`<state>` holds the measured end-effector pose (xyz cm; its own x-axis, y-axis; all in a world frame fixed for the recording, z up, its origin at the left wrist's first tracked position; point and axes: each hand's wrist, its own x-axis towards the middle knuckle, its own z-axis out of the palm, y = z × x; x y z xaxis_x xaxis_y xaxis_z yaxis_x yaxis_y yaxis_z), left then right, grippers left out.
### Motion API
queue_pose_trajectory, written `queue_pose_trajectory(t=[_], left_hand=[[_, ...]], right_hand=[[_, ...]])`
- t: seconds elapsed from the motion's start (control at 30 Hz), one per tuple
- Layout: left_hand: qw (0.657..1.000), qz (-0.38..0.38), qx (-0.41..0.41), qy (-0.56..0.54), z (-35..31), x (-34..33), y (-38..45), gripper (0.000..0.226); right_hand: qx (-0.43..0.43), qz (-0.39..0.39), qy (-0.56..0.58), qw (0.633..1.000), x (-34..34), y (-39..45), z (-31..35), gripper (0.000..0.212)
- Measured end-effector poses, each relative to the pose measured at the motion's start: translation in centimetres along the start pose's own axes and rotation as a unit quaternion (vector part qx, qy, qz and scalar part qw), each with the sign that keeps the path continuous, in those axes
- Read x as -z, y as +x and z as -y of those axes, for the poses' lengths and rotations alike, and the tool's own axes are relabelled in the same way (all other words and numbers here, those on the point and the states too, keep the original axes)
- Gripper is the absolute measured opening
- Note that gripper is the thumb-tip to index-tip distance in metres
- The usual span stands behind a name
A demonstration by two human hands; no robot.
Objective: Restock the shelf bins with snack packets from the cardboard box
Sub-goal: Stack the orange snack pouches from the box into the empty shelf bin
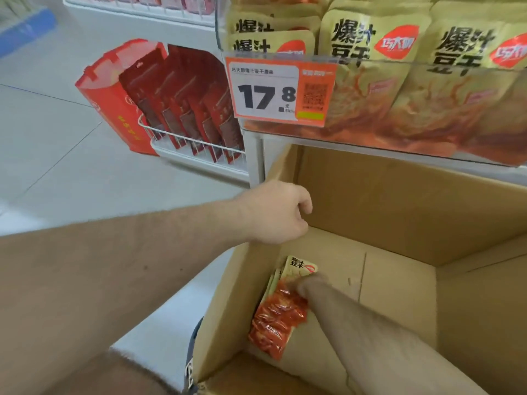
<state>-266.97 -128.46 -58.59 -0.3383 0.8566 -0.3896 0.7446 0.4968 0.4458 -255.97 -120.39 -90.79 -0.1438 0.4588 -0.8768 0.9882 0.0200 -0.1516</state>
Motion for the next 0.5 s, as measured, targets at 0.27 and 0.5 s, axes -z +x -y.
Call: queue_pose_trajectory(t=[0.27,0.5], left_hand=[[0.996,0.016,0.072,-0.059,-1.1,0.3,0.2,0.026],[0.982,0.028,0.154,-0.106,-2.4,-0.1,0.0,0.081]], right_hand=[[0.014,0.005,0.355,0.935,5.7,-6.4,-3.6,0.011],[0.242,0.359,0.546,0.717,10.6,-18.7,-1.3,0.026]])
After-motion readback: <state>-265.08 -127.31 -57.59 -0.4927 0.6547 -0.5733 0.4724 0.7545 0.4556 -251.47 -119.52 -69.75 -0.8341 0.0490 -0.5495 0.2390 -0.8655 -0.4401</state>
